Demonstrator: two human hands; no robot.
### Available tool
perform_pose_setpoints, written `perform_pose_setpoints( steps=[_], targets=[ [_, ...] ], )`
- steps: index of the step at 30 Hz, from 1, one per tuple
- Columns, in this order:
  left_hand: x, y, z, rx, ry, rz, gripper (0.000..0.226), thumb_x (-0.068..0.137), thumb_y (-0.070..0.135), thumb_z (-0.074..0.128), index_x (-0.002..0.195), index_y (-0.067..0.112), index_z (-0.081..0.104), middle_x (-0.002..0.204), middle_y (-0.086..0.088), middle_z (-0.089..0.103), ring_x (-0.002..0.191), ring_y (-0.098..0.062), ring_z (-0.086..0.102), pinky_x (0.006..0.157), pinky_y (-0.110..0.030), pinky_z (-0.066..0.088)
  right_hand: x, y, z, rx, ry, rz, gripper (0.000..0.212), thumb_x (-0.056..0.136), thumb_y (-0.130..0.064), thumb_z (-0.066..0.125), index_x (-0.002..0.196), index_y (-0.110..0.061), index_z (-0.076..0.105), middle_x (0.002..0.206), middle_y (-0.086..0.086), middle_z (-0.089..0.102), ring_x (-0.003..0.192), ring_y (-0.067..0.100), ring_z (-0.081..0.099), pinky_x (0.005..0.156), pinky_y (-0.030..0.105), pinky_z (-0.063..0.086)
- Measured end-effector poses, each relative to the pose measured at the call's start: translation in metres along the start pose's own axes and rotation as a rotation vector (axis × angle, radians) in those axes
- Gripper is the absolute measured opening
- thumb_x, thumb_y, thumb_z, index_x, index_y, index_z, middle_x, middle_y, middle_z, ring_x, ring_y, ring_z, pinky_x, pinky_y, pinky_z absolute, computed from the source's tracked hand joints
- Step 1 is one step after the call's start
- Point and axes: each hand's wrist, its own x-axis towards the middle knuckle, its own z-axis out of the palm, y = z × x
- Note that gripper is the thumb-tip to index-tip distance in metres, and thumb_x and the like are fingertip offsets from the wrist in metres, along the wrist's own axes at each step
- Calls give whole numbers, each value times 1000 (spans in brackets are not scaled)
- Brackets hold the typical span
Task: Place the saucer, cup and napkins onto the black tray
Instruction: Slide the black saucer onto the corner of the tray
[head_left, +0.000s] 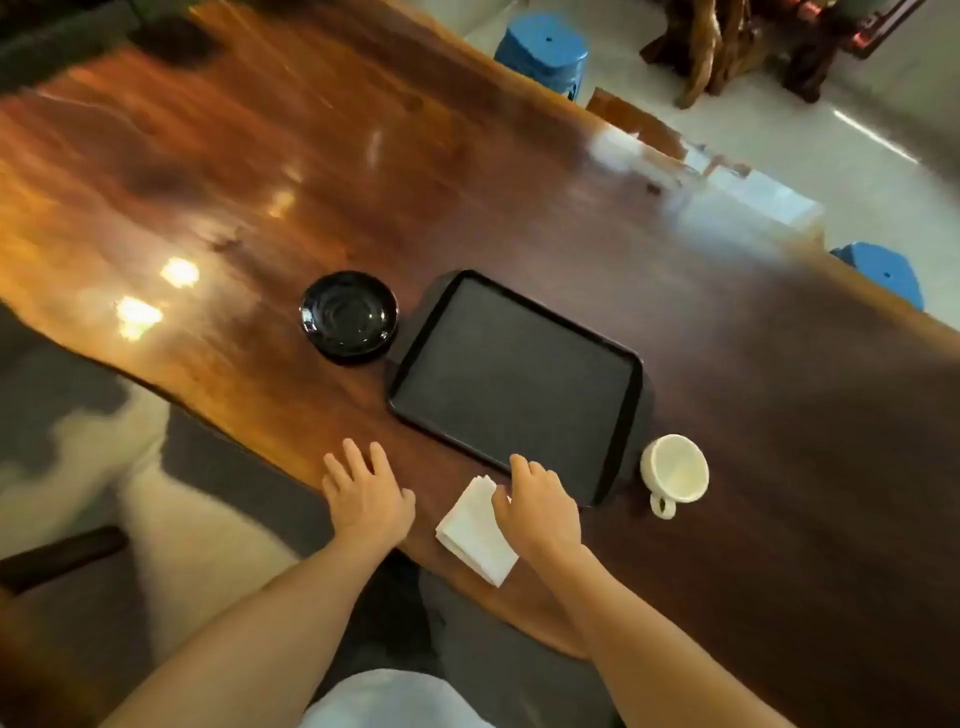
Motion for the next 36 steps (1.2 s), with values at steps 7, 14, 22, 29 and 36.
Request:
perform_pose_setpoints(
  steps=[7, 14, 22, 29, 36],
  targets=[
    [34, -2, 26, -71, 34, -79, 99, 98, 70, 37, 166, 16, -11, 170, -23, -18, 153, -54, -17, 123, -62, -2, 60, -46, 1, 21, -1, -77, 47, 103, -38, 46, 146, -19, 42, 137, 0, 60, 121, 21, 58, 88, 33, 54],
    [50, 12, 51, -135, 159, -147, 119, 79, 84, 51, 166, 14, 9, 170, -29, 0, 153, -59, -7, 118, -69, -8, 131, -102, -4, 130, 25, -161, 47, 102, -34, 49, 144, -16, 45, 122, 5, 66, 104, 21, 66, 79, 32, 54],
    [59, 13, 70, -145, 294, -168, 114, 76, 84, 46, 163, 17, 17, 170, -26, 17, 155, -55, 4, 122, -68, 1, 212, -147, -16, 331, 19, -201, 52, 99, -29, 54, 145, -8, 44, 133, 12, 59, 110, 31, 63, 87, 50, 57],
    [62, 13, 75, -138, 376, -183, 103, 79, 81, 41, 159, 18, 29, 167, -26, 26, 154, -55, 13, 123, -67, 3, 267, -168, -19, 297, -50, -183, 18, 99, -19, 50, 109, -6, 56, 102, 16, 65, 73, 35, 71, 60, 49, 63],
    [63, 13, 76, -110, 410, -190, 100, 79, 79, 37, 158, 18, 30, 166, -26, 28, 153, -56, 15, 122, -68, 6, 297, -177, -21, 188, -210, -89, 21, 98, -19, 55, 84, -3, 58, 74, 15, 65, 53, 25, 58, 62, 39, 62]
  ],
)
